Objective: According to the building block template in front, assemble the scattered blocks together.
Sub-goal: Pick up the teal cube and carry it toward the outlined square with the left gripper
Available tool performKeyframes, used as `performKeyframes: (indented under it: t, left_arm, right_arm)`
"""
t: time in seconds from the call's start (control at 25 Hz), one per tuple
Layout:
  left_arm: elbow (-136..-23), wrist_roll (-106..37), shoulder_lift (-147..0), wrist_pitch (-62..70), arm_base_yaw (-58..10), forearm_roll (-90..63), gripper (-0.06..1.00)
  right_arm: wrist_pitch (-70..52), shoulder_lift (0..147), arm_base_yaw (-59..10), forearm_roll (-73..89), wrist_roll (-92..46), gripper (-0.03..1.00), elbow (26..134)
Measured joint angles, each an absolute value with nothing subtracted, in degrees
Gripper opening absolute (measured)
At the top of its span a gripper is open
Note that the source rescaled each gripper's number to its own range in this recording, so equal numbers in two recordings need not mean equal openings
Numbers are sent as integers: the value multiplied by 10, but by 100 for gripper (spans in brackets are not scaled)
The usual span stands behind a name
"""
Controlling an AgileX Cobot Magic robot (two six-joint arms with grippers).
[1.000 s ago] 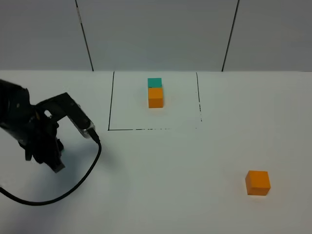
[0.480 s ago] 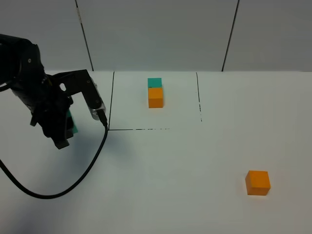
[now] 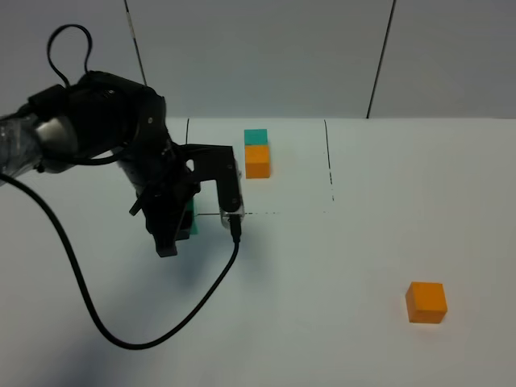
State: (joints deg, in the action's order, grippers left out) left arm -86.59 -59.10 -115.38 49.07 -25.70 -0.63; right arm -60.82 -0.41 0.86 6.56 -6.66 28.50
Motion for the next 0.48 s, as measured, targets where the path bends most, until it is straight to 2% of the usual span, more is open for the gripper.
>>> performKeyframes:
  t: [0.48]
  left_arm:
    - [-971,-592,-1265,539,-310,-10,0]
  right_arm:
    - [-608,-4,9,66,-67,76,285]
